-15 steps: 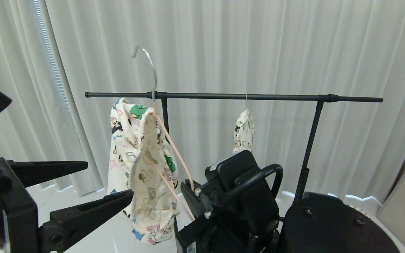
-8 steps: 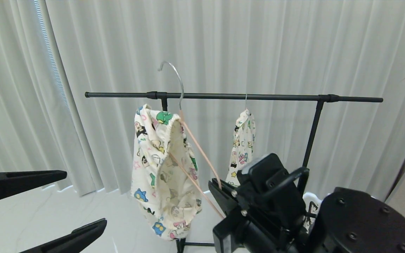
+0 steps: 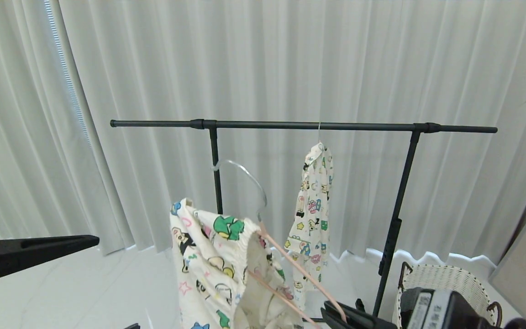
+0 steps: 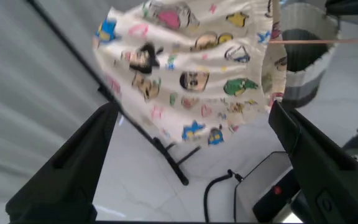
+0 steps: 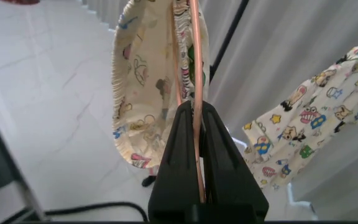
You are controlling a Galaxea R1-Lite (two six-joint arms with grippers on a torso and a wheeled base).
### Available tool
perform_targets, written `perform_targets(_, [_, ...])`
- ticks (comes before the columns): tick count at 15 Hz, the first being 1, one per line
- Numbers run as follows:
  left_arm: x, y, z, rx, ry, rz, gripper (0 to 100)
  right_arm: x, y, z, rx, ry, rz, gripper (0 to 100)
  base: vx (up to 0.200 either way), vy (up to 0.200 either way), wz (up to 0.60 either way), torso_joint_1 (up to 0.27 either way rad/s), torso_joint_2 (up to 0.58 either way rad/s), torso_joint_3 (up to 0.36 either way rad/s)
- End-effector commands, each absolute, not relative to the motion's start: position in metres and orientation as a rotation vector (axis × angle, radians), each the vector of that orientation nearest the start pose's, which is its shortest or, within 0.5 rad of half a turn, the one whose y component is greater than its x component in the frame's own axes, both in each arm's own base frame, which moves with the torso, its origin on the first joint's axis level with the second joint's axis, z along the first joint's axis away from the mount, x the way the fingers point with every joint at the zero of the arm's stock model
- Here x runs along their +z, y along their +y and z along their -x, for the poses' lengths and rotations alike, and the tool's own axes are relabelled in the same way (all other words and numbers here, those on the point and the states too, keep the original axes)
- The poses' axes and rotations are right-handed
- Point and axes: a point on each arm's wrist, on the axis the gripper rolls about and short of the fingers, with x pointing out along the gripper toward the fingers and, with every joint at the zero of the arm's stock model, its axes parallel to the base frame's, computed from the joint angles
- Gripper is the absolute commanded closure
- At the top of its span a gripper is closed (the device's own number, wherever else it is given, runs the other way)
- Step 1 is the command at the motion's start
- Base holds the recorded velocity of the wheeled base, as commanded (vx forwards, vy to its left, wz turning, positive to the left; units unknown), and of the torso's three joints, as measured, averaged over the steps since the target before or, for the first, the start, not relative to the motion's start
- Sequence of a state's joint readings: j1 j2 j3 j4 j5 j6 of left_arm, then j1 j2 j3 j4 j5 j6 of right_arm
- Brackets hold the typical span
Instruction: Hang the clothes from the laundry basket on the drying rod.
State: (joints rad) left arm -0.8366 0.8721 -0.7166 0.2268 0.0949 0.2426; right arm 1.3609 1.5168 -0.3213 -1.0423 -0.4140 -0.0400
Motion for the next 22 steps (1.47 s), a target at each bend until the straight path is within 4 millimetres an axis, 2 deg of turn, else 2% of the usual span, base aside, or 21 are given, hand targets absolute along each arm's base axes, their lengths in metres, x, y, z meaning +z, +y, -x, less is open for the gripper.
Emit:
perform_targets(1, [0.228,-0.066,-0.061,-0.824,0.274,-0.442,0,0.145,0.197,-0.037,1.012,0.085,0.173,100,0.000,0.000,0.00,0.000,0.00,0.000])
perform_targets(4, [0.208,-0.066,-0.058,-0.949,0.311,-0.489,0,0.137,0.190,-0.022,1.088,0.095,0.200,100,0.000,0.000,0.00,0.000,0.00,0.000])
perform_targets(8, [0.200,-0.068,-0.054,-1.142,0.269,-0.551,0,0.128,0.185,-0.001,1.200,0.110,0.236,100,0.000,0.000,0.00,0.000,0.00,0.000])
perform_targets(15, [0.192,-0.080,-0.055,-1.290,0.266,-0.625,0,0.123,0.190,0.009,1.284,0.123,0.268,100,0.000,0.000,0.00,0.000,0.00,0.000])
perform_targets(16, [0.182,-0.081,-0.054,-1.314,0.304,-0.642,0,0.123,0.190,0.009,1.294,0.122,0.267,100,0.000,0.000,0.00,0.000,0.00,0.000])
perform_targets(18, [0.168,-0.078,-0.052,-1.318,0.363,-0.653,0,0.123,0.190,0.009,1.294,0.121,0.269,100,0.000,0.000,0.00,0.000,0.00,0.000])
perform_targets(22, [0.165,-0.078,-0.055,-1.298,0.387,-0.647,0,0.123,0.190,0.009,1.296,0.119,0.269,100,0.000,0.000,0.00,0.000,0.00,0.000])
